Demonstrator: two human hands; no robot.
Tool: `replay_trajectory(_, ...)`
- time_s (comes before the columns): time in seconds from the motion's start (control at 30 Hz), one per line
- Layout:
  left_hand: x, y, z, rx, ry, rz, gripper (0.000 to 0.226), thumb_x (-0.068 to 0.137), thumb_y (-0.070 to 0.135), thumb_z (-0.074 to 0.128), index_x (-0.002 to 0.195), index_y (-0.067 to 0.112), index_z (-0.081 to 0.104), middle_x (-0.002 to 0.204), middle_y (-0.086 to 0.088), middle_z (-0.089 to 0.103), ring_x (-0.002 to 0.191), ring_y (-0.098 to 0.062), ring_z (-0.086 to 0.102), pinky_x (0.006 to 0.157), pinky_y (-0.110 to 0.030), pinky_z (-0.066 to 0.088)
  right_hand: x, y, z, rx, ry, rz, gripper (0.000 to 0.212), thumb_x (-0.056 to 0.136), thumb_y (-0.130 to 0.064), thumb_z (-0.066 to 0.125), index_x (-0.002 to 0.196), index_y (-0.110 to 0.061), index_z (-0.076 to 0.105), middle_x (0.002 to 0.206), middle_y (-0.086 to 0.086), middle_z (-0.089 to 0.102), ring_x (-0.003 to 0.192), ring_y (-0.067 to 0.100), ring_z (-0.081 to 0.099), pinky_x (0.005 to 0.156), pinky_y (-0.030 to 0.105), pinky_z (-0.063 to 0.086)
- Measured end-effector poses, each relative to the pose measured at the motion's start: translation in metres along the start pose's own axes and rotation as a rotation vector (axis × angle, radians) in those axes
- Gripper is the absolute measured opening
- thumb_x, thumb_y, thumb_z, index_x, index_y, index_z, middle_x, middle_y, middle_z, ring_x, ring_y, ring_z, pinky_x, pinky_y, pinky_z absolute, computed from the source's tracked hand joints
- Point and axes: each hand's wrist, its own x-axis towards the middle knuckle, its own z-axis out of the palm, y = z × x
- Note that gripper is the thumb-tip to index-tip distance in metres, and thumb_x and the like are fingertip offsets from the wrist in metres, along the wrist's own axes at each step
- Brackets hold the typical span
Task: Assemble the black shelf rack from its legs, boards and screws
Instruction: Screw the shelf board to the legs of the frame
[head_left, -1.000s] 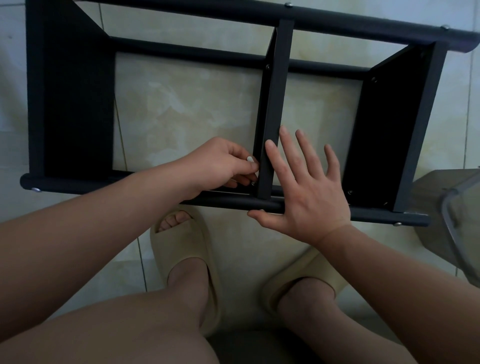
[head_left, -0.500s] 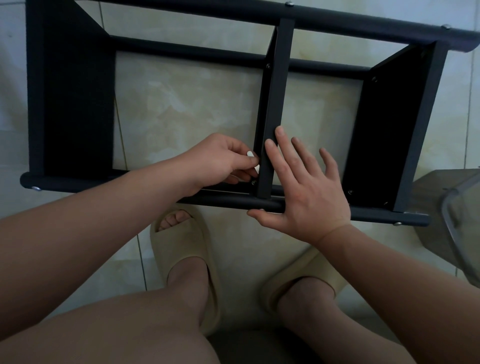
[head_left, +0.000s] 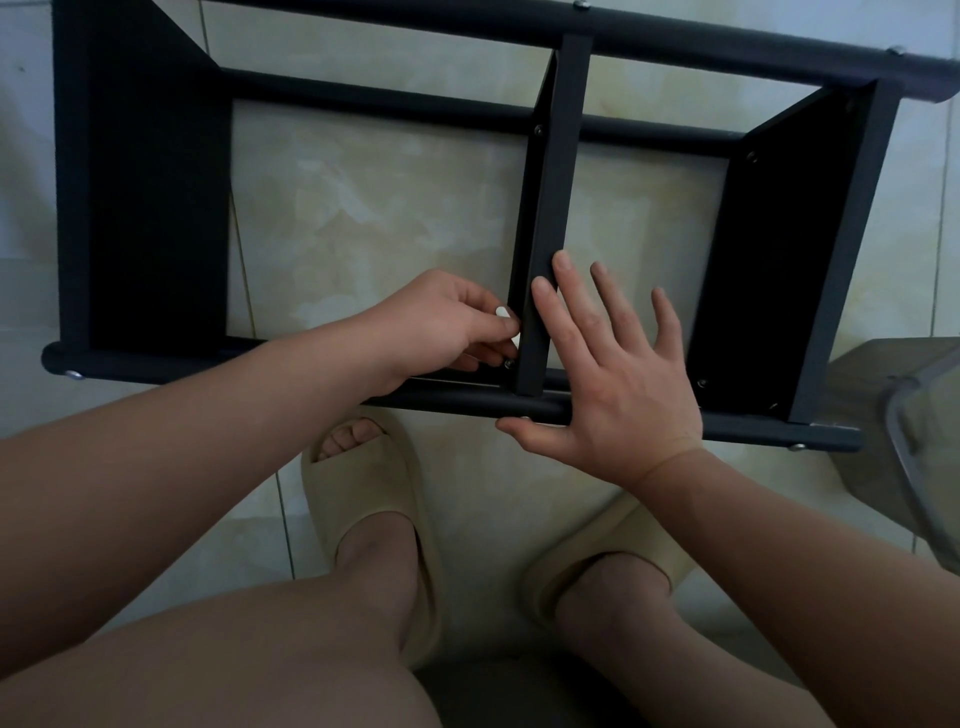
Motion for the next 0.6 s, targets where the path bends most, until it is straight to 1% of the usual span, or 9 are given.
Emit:
replay_trajectory(0.13,0.0022,-0.001,-0.0009,-0.063,0.018,-0.001,0.009,0.096,0.018,0.066,0.091,0.011,0.07,0.074,0.002,0.074,0.075,-0.01,0.07,0.078,-0.028,0.055,0.0003,0.0,-0.0009,0.01,-0.003,0.002,0.107,0.081,-0.085,0.044,0.162,-0.02,0.016,0.17,0.002,0.011,0.153,0.033,0.024,0.113,0.071,0.023)
replay_trajectory(0.3,0.0028,-0.0022,-0.0034,0.01,-0.033,0.004,0.011,0.096,0.019,0.066,0.09,0.012,0.072,0.079,0.001,0.075,0.083,-0.013,0.071,0.086,-0.03,0.055,-0.0003,-0.0004,-0.0013,0.024,-0.007,0.003,0.108,0.082,-0.085,0.044,0.162,-0.02,0.015,0.17,0.002,0.01,0.152,0.033,0.028,0.113,0.069,0.025)
replay_trajectory(0.4,0.0032,-0.0029,-0.0028,0.012,-0.017,0.025,0.012,0.096,0.02,0.066,0.09,0.011,0.072,0.079,0.002,0.075,0.082,-0.012,0.071,0.083,-0.028,0.055,-0.0003,-0.0002,-0.0018,0.029,-0.009,0.005,0.108,0.082,-0.085,0.045,0.162,-0.02,0.015,0.17,0.002,0.01,0.151,0.033,0.03,0.112,0.069,0.026)
replay_trajectory(0.53,0.003,-0.0032,-0.0033,-0.1,-0.041,-0.056,0.013,0.097,0.019,0.064,0.088,0.011,0.069,0.078,-0.001,0.075,0.076,-0.012,0.071,0.079,-0.027,0.056,-0.0006,-0.0006,-0.0022,0.033,-0.018,0.006,0.108,0.081,-0.084,0.047,0.162,-0.019,0.016,0.17,0.002,0.011,0.15,0.034,0.032,0.112,0.068,0.028)
replay_trajectory(0.6,0.0034,-0.0019,-0.0033,-0.079,-0.053,-0.069,0.014,0.097,0.019,0.063,0.086,0.012,0.068,0.077,0.0,0.075,0.076,-0.011,0.071,0.076,-0.026,0.055,-0.0004,-0.0006,-0.0027,0.037,-0.025,0.006,0.108,0.081,-0.084,0.046,0.162,-0.019,0.016,0.17,0.002,0.01,0.149,0.034,0.033,0.112,0.067,0.028)
